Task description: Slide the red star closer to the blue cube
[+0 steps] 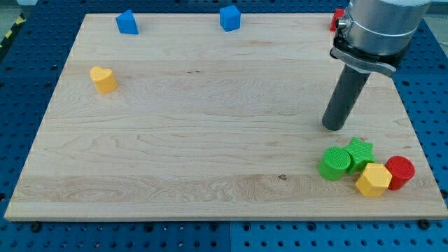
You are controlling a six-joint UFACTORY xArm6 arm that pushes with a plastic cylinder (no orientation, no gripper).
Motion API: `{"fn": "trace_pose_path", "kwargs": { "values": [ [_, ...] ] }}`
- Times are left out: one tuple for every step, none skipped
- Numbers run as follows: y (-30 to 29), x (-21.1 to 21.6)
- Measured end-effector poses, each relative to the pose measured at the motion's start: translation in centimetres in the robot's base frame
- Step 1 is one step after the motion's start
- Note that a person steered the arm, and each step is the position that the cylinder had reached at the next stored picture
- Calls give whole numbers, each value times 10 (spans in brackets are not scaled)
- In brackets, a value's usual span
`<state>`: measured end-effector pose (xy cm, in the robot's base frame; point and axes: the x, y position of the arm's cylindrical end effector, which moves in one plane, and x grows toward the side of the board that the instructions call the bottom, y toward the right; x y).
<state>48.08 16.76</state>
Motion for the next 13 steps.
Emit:
{"fn": "trace_pose_path", "kwargs": {
  "values": [
    [0,0],
    [-24,-26],
    [-35,-47],
    [-32,-47],
    [18,-62],
    [91,-102],
    [143,-131],
    [143,-131],
    [142,-151],
    [142,-194],
    [142,-229],
    [137,-235],
    [114,-256]
  ]
}}
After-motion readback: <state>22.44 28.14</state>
